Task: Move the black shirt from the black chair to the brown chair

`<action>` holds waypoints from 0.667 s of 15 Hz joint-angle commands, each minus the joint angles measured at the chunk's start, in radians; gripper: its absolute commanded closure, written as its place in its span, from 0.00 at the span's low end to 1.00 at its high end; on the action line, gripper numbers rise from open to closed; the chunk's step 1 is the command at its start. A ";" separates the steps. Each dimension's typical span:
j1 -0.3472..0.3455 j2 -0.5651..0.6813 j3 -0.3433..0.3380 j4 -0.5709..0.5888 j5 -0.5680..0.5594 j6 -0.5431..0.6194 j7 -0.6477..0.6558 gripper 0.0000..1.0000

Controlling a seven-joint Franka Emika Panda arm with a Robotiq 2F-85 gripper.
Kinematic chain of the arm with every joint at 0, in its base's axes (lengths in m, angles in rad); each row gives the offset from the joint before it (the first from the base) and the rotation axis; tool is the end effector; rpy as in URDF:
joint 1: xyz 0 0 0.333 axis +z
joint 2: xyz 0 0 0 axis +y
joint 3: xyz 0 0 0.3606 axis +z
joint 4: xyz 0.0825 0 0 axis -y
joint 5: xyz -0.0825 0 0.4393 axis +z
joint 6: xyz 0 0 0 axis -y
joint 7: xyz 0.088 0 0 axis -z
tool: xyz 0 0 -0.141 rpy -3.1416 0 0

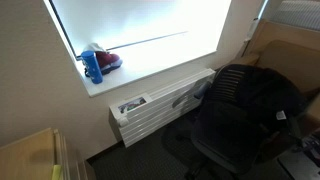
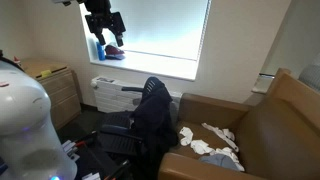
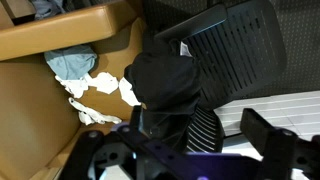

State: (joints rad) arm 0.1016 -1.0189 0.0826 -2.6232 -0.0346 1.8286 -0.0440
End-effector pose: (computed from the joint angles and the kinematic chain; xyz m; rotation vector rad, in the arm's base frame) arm 0.2908 0.0533 0.5415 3.0137 0.3053 0.3463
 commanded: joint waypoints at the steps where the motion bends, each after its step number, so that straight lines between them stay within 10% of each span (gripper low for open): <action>1: 0.002 0.002 -0.001 0.003 -0.002 -0.003 0.002 0.00; 10: -0.157 0.209 0.193 -0.178 -0.055 0.571 0.451 0.00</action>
State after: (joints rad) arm 0.0289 -0.8980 0.2031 -2.7435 -0.0436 2.2089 0.3073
